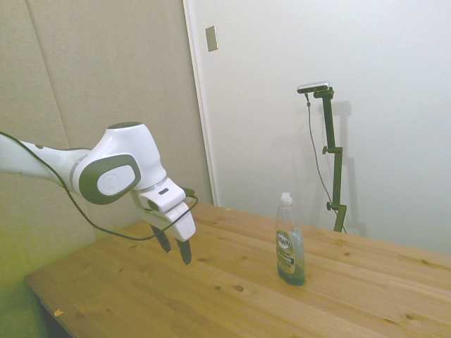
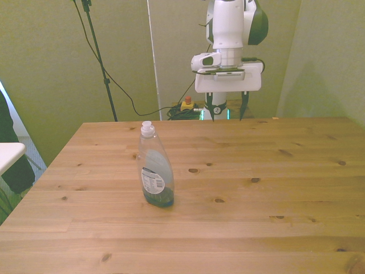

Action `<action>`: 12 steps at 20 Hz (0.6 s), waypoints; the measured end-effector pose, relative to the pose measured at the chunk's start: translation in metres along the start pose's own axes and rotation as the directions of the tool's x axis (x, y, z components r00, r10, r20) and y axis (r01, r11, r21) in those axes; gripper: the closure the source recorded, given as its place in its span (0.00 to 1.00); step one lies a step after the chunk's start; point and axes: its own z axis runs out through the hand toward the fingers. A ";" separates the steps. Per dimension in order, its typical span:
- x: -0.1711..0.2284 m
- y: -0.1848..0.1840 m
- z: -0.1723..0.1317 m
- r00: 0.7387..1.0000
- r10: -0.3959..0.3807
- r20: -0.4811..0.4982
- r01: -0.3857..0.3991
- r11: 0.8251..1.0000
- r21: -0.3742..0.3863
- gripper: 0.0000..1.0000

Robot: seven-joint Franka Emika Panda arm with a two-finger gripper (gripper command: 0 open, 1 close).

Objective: Knock down the dish soap

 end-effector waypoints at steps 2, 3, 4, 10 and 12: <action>0.019 -0.002 -0.004 0.999 0.037 -0.013 -0.037 0.999 0.013 1.00; 0.029 -0.004 -0.004 0.998 0.059 -0.018 -0.058 0.998 0.019 1.00; 0.038 -0.005 -0.004 0.997 0.078 -0.022 -0.077 0.997 0.023 1.00; 0.094 -0.010 0.005 0.980 0.181 -0.086 -0.179 0.983 0.026 1.00; 0.112 -0.008 0.006 0.973 0.206 -0.104 -0.205 0.979 0.021 1.00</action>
